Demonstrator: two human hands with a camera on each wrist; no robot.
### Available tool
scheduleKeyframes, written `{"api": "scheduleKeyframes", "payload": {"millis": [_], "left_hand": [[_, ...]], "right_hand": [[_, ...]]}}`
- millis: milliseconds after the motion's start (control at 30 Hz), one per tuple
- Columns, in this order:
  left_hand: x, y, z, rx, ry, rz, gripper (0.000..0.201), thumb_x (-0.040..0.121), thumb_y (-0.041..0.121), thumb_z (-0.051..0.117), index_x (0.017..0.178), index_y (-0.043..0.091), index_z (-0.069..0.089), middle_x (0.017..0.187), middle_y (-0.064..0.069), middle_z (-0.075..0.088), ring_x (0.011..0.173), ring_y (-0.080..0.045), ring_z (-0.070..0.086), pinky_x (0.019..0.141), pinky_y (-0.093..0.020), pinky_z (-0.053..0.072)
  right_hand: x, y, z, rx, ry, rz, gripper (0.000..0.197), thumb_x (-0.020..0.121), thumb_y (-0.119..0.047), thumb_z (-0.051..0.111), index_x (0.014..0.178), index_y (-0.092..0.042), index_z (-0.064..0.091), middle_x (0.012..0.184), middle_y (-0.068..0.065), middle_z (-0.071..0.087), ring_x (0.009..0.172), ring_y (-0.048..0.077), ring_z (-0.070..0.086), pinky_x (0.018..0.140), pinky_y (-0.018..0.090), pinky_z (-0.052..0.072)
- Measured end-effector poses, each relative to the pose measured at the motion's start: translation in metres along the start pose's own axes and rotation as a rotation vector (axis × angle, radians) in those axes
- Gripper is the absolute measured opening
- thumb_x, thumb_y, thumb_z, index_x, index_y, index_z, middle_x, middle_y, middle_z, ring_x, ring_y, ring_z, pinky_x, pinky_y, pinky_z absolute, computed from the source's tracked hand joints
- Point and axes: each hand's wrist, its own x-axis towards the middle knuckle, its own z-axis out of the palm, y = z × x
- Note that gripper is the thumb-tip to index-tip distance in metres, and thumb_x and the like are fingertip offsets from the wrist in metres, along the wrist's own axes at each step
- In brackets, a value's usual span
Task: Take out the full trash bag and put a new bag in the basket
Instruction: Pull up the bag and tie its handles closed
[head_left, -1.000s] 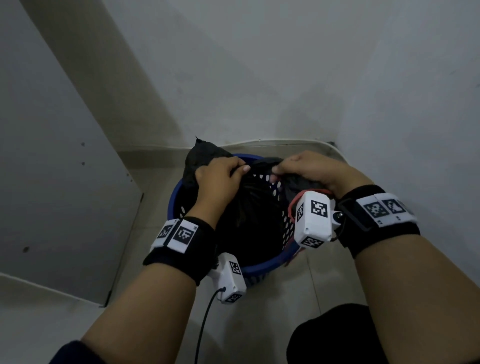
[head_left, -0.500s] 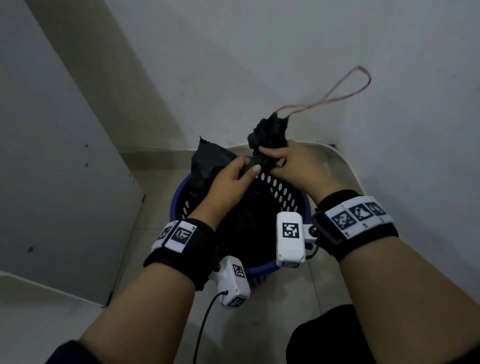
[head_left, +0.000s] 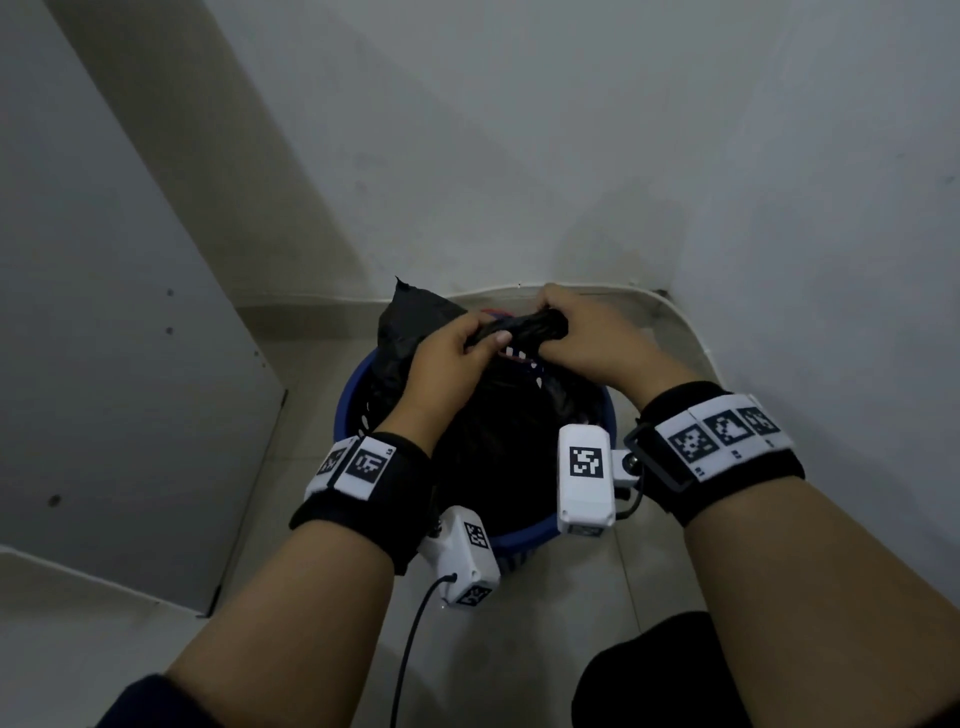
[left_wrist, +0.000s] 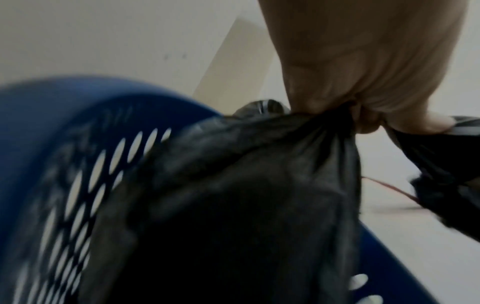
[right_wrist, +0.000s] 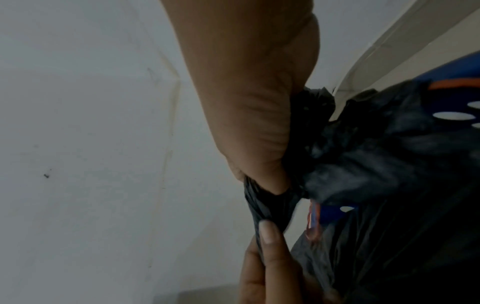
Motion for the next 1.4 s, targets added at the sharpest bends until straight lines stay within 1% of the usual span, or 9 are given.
{"api": "scheduleKeyframes", "payload": {"millis": [167,367,633,733,867,1000,1133,1300,1400], "left_hand": [[0.007,-0.008,0.001,-0.006,0.164,-0.068,0.020,0.095,0.038,0.053,0.086,0.024,0.064,0.086,-0.002,0.066,0.079,-0.012,0.062,0.078,-0.032,0.051],[0.012,0.002,-0.005,-0.307,0.145,-0.093,0.038,0.100,0.003,0.044,0.120,0.031,0.061,0.084,-0.005,0.059,0.055,-0.003,0.051,0.057,-0.017,0.046],[0.006,0.000,-0.009,-0.242,-0.019,-0.026,0.029,0.090,0.018,0.067,0.119,0.026,0.067,0.117,0.006,0.069,0.112,-0.006,0.062,0.100,-0.027,0.048],[0.009,-0.004,-0.005,-0.180,0.067,-0.067,0.023,0.091,0.019,0.066,0.113,0.017,0.071,0.105,0.004,0.073,0.102,-0.010,0.067,0.095,-0.031,0.052],[0.013,-0.016,-0.007,-0.011,0.174,-0.150,0.017,0.091,0.028,0.066,0.097,0.015,0.075,0.089,-0.001,0.074,0.088,-0.018,0.069,0.087,-0.040,0.056],[0.015,-0.028,-0.013,0.059,0.165,-0.240,0.027,0.091,0.033,0.063,0.088,0.009,0.075,0.081,-0.004,0.073,0.082,-0.021,0.069,0.080,-0.036,0.057],[0.019,-0.034,-0.014,0.070,0.209,-0.341,0.044,0.089,0.037,0.063,0.053,0.015,0.052,0.052,-0.003,0.052,0.055,-0.021,0.051,0.061,-0.031,0.043],[0.019,-0.029,-0.017,0.032,0.281,-0.424,0.044,0.087,0.035,0.064,0.051,0.013,0.050,0.052,-0.008,0.054,0.054,-0.025,0.055,0.061,-0.033,0.048],[0.019,-0.019,-0.015,-0.011,0.243,-0.405,0.045,0.088,0.033,0.065,0.051,0.016,0.047,0.049,-0.004,0.050,0.048,-0.022,0.051,0.055,-0.028,0.043]], "right_hand": [[-0.003,0.003,-0.011,0.245,-0.057,0.043,0.035,0.074,-0.013,0.064,0.109,-0.019,0.065,0.098,0.003,0.071,0.090,0.019,0.066,0.079,0.029,0.052],[-0.006,0.007,-0.008,0.766,0.021,0.128,0.033,0.083,0.007,0.051,0.108,-0.006,0.067,0.102,0.021,0.070,0.081,0.026,0.068,0.078,0.031,0.056],[0.001,0.004,-0.007,1.203,0.010,0.302,0.007,0.095,-0.001,0.048,0.101,-0.003,0.052,0.078,0.018,0.052,0.033,0.014,0.044,0.042,0.028,0.053],[0.003,-0.001,-0.008,1.454,-0.010,0.345,0.008,0.097,-0.003,0.047,0.093,-0.002,0.054,0.076,0.018,0.059,0.043,0.017,0.055,0.045,0.031,0.056],[0.001,-0.001,-0.019,1.785,-0.015,0.217,0.013,0.099,-0.005,0.042,0.097,0.003,0.052,0.110,0.030,0.065,0.114,0.036,0.061,0.095,0.047,0.050],[-0.003,-0.006,-0.023,1.297,0.178,0.163,0.044,0.097,-0.001,0.044,0.140,-0.011,0.041,0.130,0.023,0.050,0.096,0.030,0.067,0.085,0.031,0.058],[-0.010,-0.009,-0.015,0.478,0.453,0.043,0.033,0.096,-0.011,0.046,0.122,-0.024,0.059,0.122,0.003,0.035,0.075,0.019,0.063,0.049,0.002,0.042],[0.008,-0.012,-0.009,0.216,0.521,-0.289,0.042,0.084,-0.004,0.041,0.104,-0.020,0.074,0.108,-0.001,0.065,0.099,0.004,0.058,0.093,0.017,0.043],[0.016,-0.011,0.008,0.036,0.241,-0.438,0.048,0.079,-0.006,0.044,0.120,-0.016,0.068,0.131,0.005,0.062,0.129,0.030,0.047,0.114,0.041,0.031]]}}
